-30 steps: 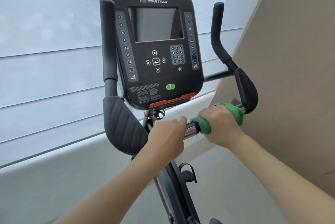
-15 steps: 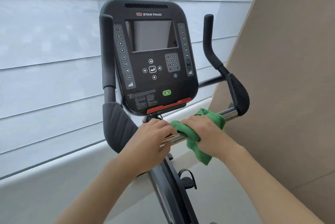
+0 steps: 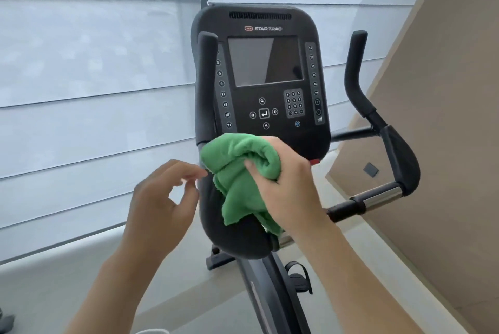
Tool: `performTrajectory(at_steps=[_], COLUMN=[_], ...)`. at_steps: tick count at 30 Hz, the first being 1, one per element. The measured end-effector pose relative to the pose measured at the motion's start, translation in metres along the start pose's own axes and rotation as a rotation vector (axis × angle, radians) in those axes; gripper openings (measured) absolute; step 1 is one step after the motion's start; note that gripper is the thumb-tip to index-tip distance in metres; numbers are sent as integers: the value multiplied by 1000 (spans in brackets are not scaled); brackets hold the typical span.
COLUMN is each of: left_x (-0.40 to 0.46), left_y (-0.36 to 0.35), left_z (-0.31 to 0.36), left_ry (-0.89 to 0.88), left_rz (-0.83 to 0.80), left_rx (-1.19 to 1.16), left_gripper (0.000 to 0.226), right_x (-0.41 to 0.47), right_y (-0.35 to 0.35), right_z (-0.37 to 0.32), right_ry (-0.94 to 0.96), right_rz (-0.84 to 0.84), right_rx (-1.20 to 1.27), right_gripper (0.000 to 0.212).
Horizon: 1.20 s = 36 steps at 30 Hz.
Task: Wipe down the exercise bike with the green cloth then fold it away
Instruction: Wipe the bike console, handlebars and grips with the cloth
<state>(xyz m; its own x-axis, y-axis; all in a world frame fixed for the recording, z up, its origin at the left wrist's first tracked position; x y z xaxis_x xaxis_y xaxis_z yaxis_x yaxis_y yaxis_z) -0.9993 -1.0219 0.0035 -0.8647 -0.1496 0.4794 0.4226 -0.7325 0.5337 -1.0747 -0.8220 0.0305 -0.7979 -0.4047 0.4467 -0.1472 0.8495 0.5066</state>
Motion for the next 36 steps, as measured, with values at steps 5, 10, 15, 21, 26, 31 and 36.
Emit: performTrajectory(at_steps=[5,10,15,21,26,31,36], left_x=[25,50,75,96,104,108,94], left_y=[21,24,8,-23,-34,-28,-15], left_z=[-10,-20,-20,-7,-10,-36,-62], left_ry=[15,-12,-148,-364,-479,-488,-524], left_rz=[101,28,-138,-371,-529,-668,-659], left_rx=[-41,-103,-204,-228,-272,-229,-227], left_gripper=[37,36,33,33,29,29,34], right_x=[15,19,-7,-41,-60,-85,-76], right_y=[-83,-70,-63,-54,-64,-66,-59], right_z=[2,22,13,-8,-26,-59,-66], right_ry=[-259,-562,-504,-433,-445,-527,-524], right_rz=[-132,-169,-172,-185,-130,-100,282], right_rx=[-150,329,90,-221,-569,-611,-682], right_gripper=[33,26,37,32,48,40,63])
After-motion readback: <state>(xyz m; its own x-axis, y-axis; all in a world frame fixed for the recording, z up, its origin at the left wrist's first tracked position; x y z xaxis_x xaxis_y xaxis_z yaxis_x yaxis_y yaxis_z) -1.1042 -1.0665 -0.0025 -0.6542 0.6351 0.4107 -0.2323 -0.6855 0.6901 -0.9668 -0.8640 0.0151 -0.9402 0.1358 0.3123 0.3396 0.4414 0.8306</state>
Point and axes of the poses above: each hand's wrist, its own x-axis towards the middle knuckle, its own y-axis out of the back of the hand, z = x × y, the point moved 1 cm from there along x, towards the middle knuckle, and after that the axes turned 8 degrees about -z, right-handed, at the moved point
